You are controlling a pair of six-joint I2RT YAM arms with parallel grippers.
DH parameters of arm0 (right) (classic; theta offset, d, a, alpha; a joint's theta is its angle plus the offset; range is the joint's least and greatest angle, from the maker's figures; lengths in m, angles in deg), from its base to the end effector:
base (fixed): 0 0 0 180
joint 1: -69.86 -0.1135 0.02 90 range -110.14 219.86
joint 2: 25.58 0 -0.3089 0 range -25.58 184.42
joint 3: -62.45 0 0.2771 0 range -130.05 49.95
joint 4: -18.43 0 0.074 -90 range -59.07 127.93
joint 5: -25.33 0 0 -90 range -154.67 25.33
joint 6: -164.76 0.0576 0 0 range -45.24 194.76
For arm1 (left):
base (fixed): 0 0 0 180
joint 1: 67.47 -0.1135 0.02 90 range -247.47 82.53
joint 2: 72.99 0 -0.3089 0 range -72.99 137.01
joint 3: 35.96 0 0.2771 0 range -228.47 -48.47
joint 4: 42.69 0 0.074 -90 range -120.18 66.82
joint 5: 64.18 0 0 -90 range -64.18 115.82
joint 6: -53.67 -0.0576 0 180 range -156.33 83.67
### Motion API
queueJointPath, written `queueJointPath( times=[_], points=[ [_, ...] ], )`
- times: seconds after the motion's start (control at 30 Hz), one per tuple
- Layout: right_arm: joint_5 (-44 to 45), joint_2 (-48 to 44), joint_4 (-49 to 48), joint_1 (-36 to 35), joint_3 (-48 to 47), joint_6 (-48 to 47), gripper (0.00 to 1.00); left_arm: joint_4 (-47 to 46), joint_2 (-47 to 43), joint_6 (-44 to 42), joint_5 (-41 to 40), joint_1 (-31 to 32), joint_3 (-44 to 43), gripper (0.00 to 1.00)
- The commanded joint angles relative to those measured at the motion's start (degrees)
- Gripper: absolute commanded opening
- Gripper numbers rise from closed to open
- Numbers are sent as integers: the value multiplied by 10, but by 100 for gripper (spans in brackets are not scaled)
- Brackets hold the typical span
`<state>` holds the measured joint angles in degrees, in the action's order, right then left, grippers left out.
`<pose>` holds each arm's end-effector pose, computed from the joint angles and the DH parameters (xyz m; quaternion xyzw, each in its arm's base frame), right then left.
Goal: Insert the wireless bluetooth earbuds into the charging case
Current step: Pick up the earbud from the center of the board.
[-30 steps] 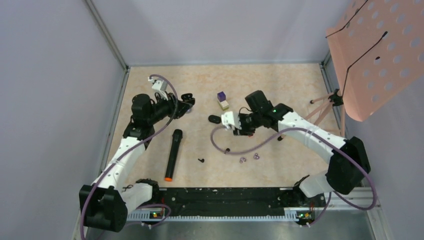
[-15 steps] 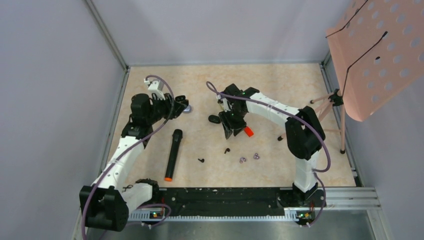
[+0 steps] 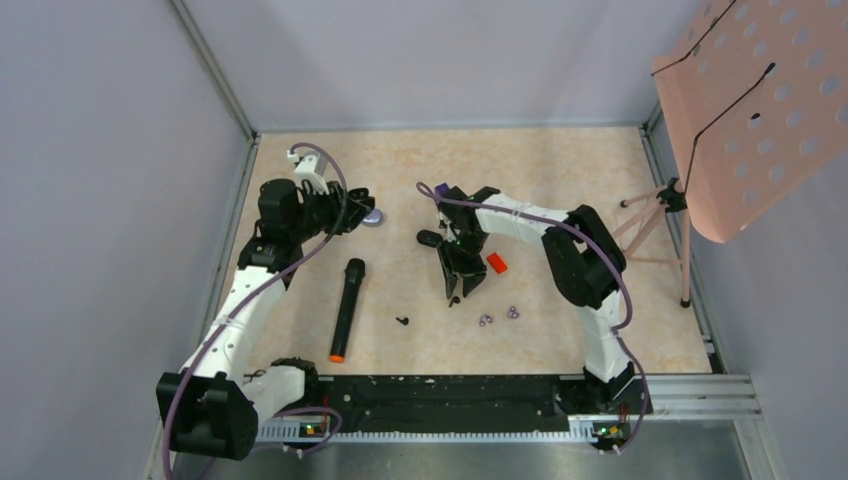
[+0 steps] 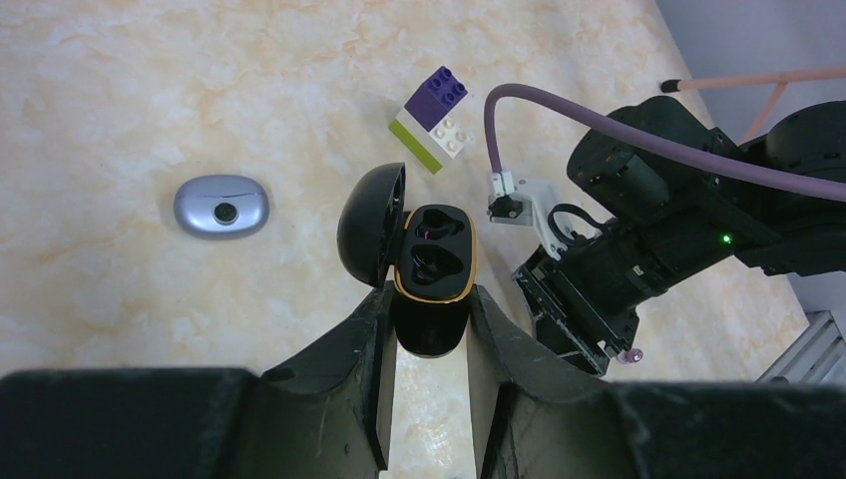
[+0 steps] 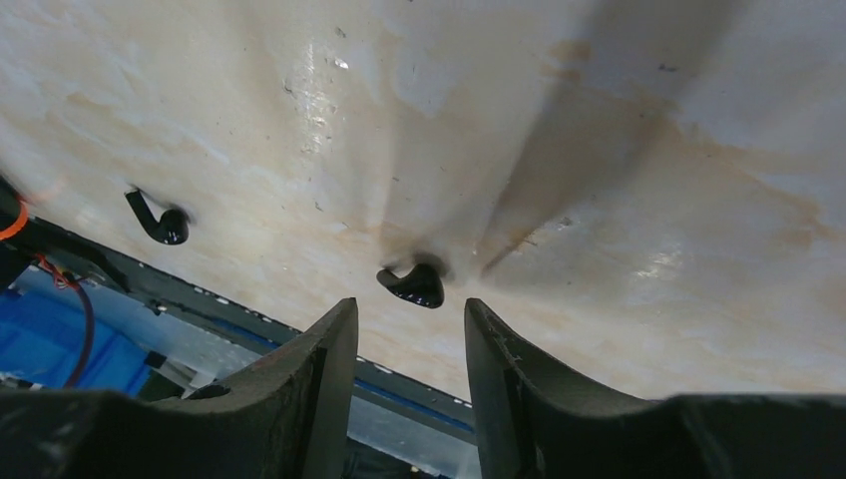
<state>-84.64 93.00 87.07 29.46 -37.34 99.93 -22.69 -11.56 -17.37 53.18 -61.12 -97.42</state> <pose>0.3192 0.2975 0.1675 0.1343 -0.9754 -0.1577 0.0753 0.2624 -0.0558 0.3422 0.0475 0.8059 -0.3111 0.5015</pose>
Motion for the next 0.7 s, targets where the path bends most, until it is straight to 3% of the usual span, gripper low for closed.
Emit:
queueJointPath(
  times=[0.0, 0.33, 0.67],
  points=[
    [-35, 17, -11, -3, 3, 22, 44, -9, -1, -6, -1, -3, -18, 0],
    [-6, 38, -3, -4, 0, 31, 40, -11, -3, -4, 0, -3, -12, 0],
    [31, 64, -6, -5, -26, 29, 25, -8, -11, -4, -3, -3, -8, 0]
  ],
)
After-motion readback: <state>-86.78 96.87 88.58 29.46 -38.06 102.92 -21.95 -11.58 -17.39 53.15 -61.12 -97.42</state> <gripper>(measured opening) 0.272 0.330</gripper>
